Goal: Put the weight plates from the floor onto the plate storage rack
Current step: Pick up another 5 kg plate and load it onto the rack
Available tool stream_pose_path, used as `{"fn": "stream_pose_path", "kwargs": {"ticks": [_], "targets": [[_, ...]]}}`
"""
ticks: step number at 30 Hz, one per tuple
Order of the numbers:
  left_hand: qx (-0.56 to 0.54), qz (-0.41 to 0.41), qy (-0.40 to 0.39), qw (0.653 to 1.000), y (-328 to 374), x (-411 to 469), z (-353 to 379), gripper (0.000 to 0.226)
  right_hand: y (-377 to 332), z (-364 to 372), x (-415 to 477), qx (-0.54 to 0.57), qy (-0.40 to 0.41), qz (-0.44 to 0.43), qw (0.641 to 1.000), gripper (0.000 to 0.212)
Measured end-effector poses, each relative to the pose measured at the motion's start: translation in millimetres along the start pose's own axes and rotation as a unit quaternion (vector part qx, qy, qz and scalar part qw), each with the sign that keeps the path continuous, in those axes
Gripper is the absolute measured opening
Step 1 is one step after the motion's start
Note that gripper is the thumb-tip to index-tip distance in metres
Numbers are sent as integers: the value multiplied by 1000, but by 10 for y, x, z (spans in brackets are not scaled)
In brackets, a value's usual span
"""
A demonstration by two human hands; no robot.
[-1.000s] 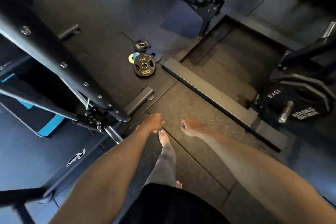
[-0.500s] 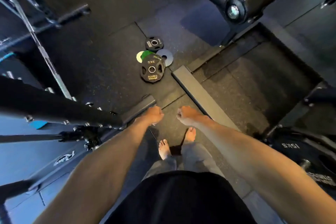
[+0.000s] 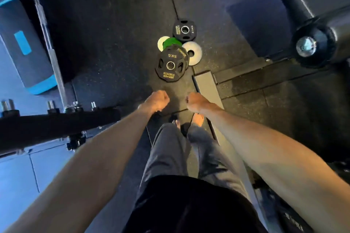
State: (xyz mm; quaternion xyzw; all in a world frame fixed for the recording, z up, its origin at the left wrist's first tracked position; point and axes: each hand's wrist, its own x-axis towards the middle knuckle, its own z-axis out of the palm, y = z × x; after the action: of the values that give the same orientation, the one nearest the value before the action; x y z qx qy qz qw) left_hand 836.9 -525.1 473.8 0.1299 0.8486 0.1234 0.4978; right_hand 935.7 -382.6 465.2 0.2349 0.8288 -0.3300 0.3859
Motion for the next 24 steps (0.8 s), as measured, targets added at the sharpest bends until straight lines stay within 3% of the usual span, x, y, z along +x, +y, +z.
{"fn": "stream_pose_path", "kwargs": {"ticks": [7,13,14,16,17,18,20,22,24], "targets": [[-69,-64,40,995,-94,1375,-101,29,177,-278,1417,44,0,15,999,32],[-98,-132,73,984,-556,3015,74,32,539,-160,3090,93,44,107,989,30],[-103,-143,80,981,-647,3302,128,35,631,-237,3291,100,48,138,984,27],[-114,-162,93,976,-819,3860,244,40,1102,408,4342,118,49,151,980,9],[-119,-170,98,973,-899,4114,303,42,1601,919,5142,142,44,170,974,11],[-122,-176,102,971,-976,4367,355,44,2041,1290,5822,121,35,175,976,29],[-136,-184,112,967,-1113,4819,448,52,2406,1603,6558,136,78,175,972,41],[-157,-192,120,961,-1232,5208,515,63,1968,1342,6289,210,79,172,959,47],[-176,-192,124,958,-1310,5542,554,70,1309,629,5654,240,136,183,944,66]]}}
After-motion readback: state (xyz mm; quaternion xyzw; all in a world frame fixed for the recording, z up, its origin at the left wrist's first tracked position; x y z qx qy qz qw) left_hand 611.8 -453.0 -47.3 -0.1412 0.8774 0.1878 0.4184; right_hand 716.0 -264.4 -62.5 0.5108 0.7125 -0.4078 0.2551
